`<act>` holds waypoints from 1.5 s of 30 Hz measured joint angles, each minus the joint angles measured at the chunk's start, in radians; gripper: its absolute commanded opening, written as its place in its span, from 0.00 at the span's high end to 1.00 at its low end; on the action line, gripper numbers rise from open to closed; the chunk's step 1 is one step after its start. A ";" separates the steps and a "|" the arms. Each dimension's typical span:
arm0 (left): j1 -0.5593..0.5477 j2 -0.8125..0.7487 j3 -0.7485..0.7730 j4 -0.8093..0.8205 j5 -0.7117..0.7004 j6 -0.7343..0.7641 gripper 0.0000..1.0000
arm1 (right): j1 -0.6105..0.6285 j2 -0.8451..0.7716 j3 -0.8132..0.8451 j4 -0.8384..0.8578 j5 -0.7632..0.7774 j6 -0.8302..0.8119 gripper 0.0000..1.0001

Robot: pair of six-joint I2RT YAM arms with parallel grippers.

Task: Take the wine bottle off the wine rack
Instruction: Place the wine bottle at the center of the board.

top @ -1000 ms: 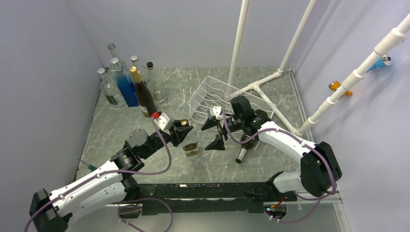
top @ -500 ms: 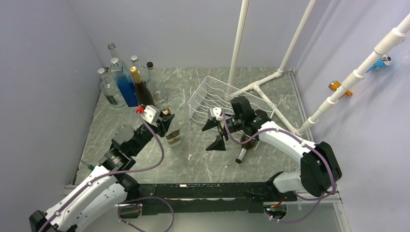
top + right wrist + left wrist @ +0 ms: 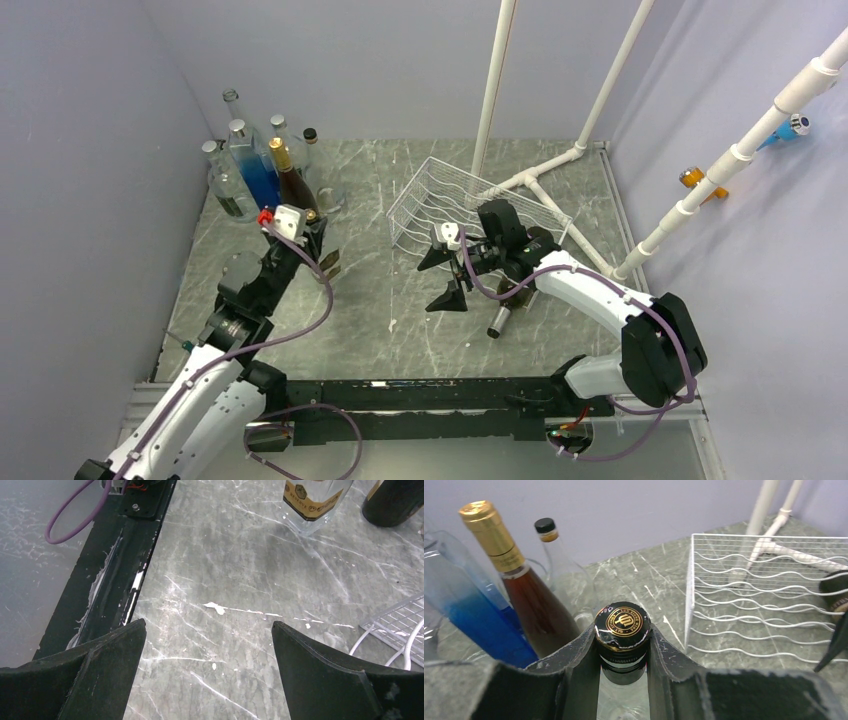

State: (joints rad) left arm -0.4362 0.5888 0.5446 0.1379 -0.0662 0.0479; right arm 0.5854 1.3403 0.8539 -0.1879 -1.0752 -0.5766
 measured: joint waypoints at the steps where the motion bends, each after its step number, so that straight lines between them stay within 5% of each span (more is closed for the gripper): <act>1: 0.012 0.001 0.000 0.001 -0.001 0.001 1.00 | 0.000 0.000 0.000 0.000 0.000 0.000 0.00; 23: 0.391 0.100 0.000 0.106 -0.037 -0.028 1.00 | -0.001 0.000 0.000 -0.022 0.000 -0.022 0.00; 45: 0.566 0.353 0.096 0.241 -0.020 -0.026 1.00 | -0.002 -0.001 0.000 -0.049 0.001 -0.046 0.00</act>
State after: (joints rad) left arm 0.1295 0.9417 0.6407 0.3790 -0.0864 0.0223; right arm 0.5838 1.3396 0.8539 -0.2367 -1.0740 -0.6228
